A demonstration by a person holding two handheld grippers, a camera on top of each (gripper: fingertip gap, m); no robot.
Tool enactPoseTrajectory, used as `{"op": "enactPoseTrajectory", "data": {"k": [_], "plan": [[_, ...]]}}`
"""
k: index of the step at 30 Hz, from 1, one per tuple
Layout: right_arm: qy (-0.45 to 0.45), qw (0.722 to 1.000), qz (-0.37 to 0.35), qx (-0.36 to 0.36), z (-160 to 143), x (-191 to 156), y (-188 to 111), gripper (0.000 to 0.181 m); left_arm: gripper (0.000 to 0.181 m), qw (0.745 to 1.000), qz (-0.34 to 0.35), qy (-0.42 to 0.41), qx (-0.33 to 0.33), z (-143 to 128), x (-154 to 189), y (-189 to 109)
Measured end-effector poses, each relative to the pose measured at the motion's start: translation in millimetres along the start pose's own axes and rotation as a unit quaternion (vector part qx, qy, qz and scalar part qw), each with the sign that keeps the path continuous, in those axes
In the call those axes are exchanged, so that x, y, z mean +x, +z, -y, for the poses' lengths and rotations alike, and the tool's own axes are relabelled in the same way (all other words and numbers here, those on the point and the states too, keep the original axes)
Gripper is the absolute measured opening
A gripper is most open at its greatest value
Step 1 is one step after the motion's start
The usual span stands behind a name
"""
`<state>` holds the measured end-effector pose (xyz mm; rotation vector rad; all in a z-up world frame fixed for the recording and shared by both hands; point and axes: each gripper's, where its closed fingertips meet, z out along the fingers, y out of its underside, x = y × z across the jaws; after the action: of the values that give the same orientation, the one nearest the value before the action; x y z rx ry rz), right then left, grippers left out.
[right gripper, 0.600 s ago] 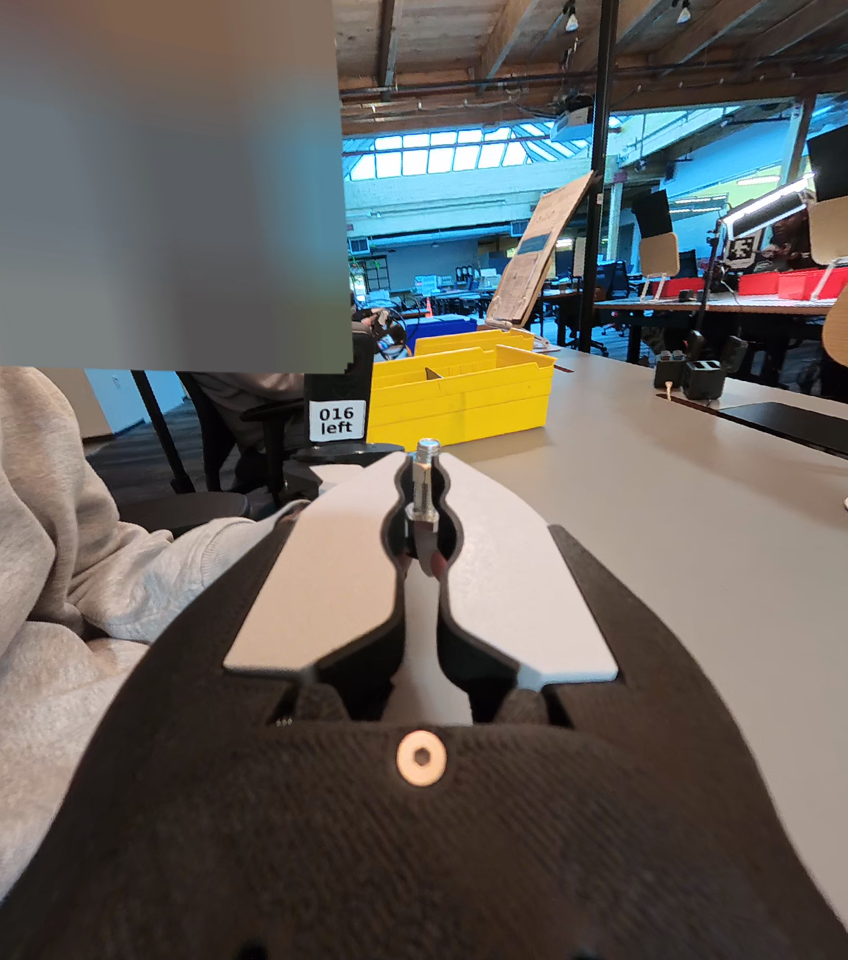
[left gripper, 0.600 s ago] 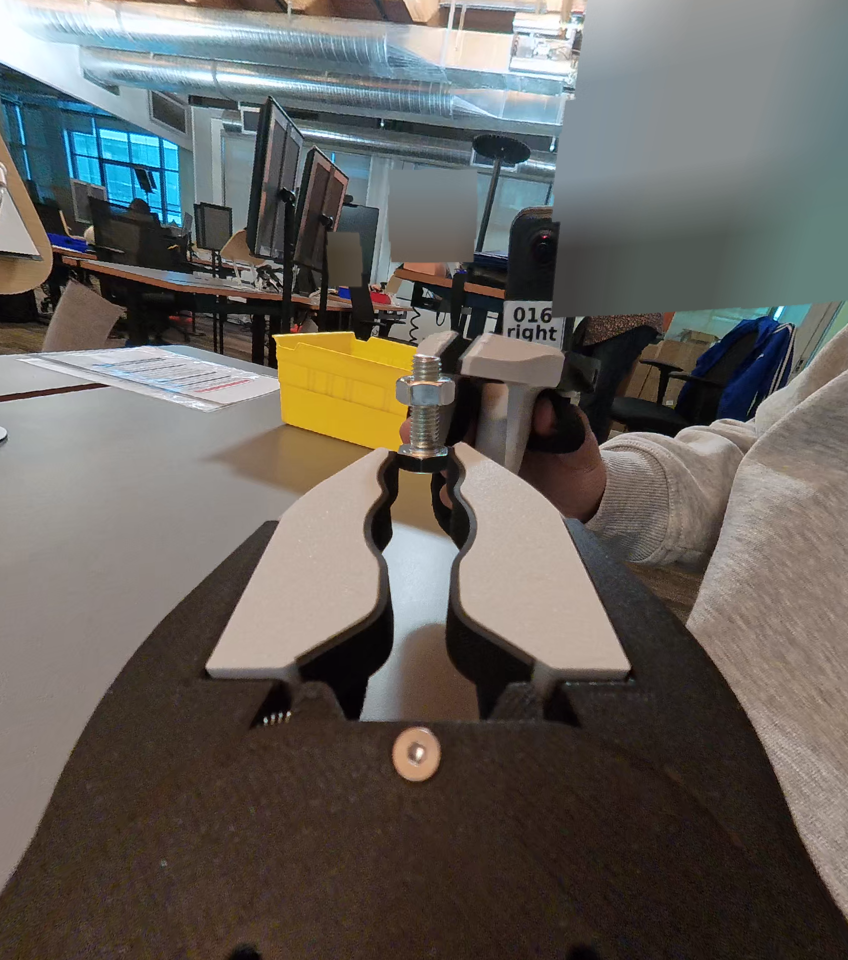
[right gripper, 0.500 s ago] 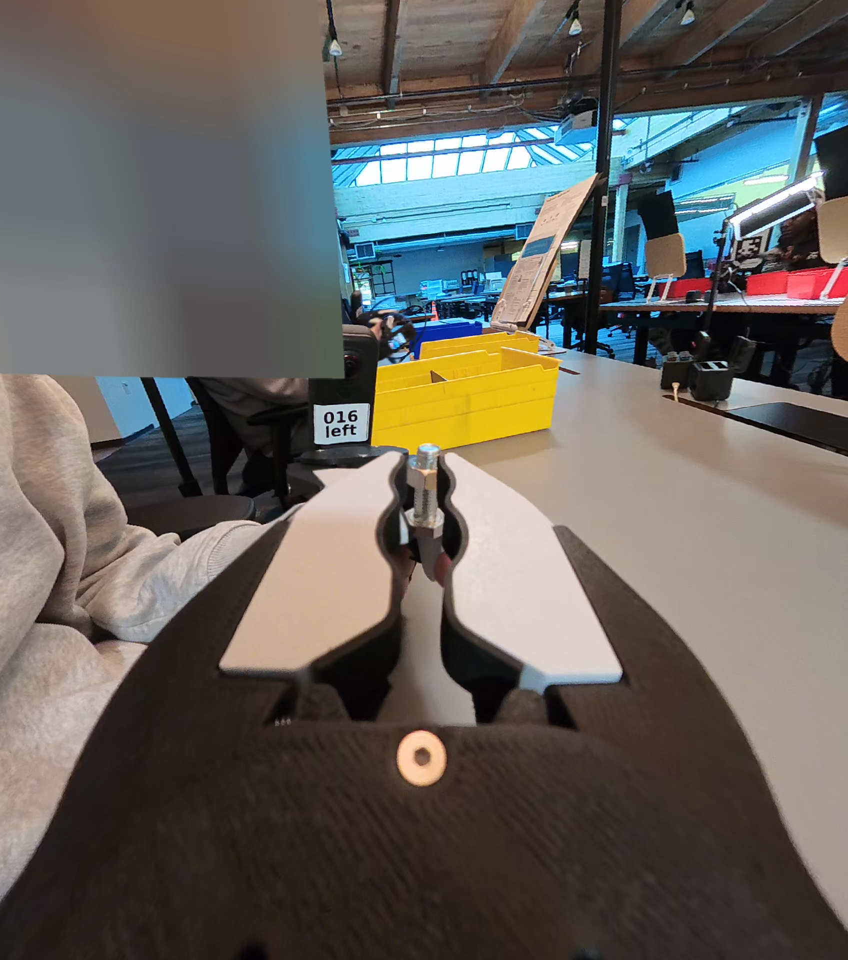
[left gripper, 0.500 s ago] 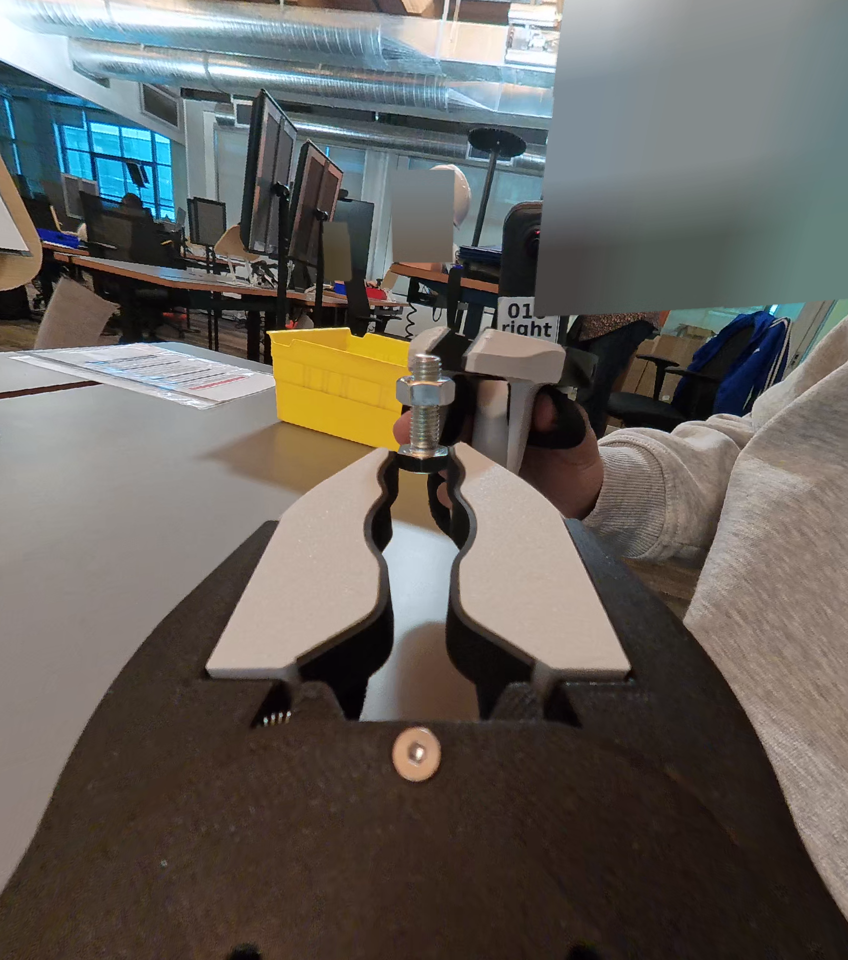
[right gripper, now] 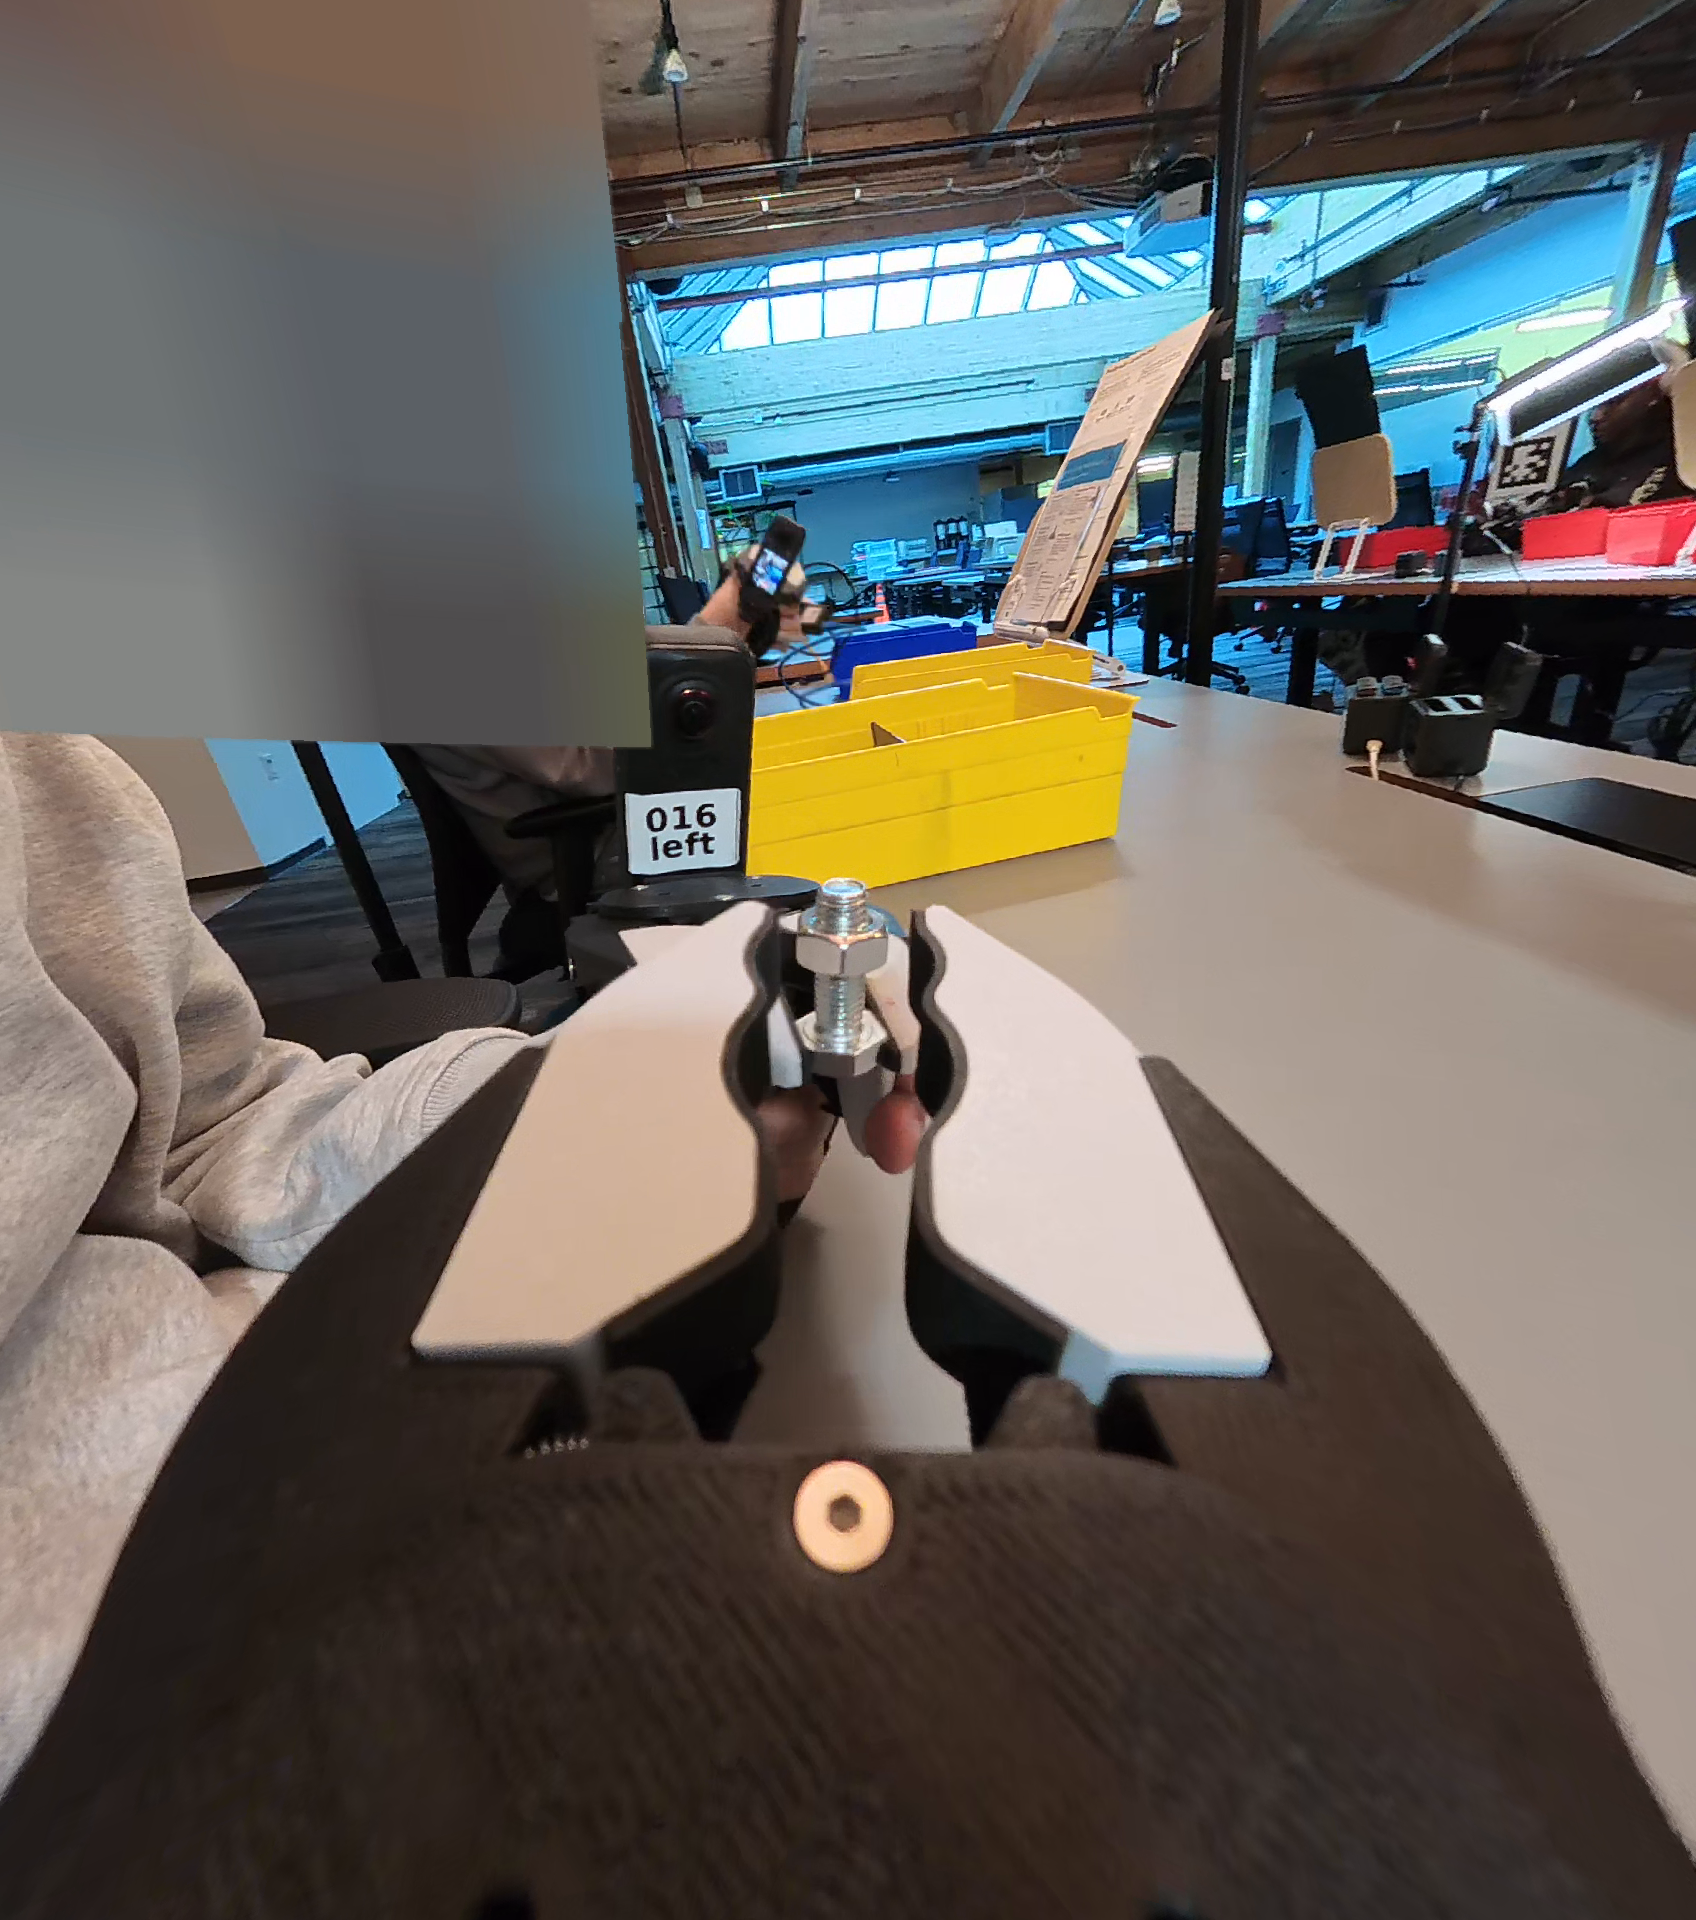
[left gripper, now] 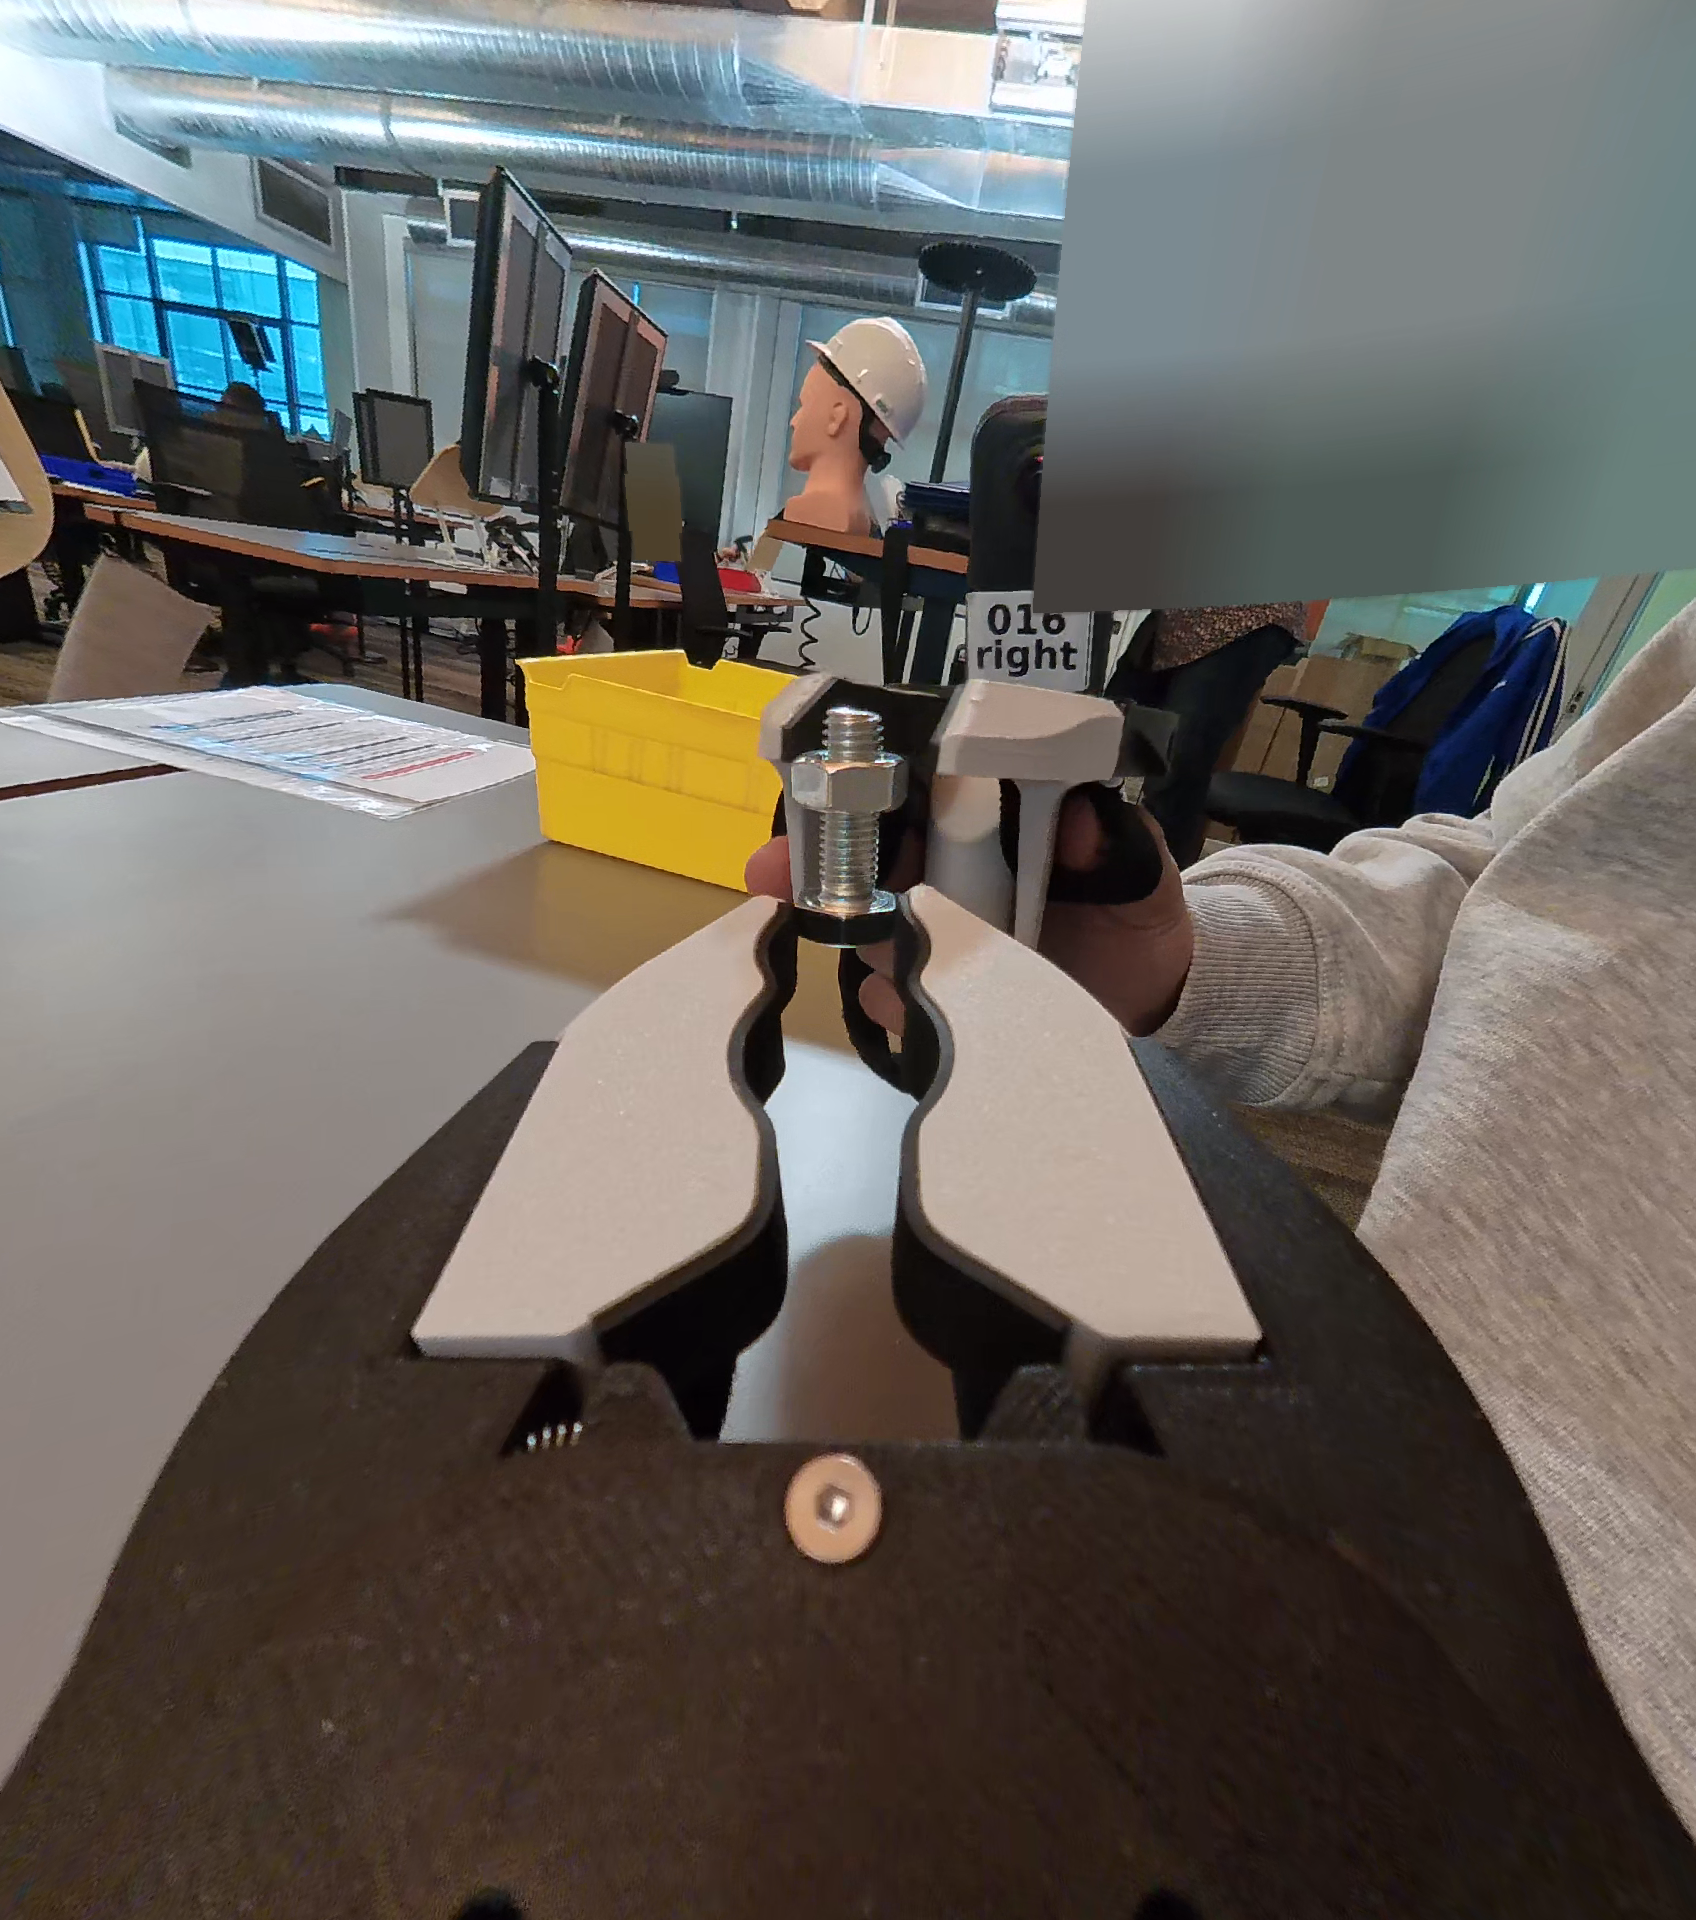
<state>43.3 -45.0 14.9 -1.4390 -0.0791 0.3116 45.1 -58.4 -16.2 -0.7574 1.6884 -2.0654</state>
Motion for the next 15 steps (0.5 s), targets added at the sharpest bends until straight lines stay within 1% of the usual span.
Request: {"op": "enactPoseTrajectory", "data": {"k": [4, 10, 15], "plan": [[-0.004, 1.000, 0.002, -0.008, -3.0, -1.6, 1.8, 0.024, 0.019, 1.000, 0.000, 0.000, -0.002, -0.6, 0.1, 0.2], [-0.011, 1.000, -0.004, -0.015, -4.3, -0.9, 1.6, 0.017, 0.019, 1.000, -0.001, 0.001, -0.004, -1.3, 0.7, 0.5], [-0.011, 1.000, -0.007, -0.017, -4.2, -0.9, 1.4, 0.017, 0.019, 1.000, -0.004, -0.002, -0.004, -1.5, 0.7, 0.5]]}}
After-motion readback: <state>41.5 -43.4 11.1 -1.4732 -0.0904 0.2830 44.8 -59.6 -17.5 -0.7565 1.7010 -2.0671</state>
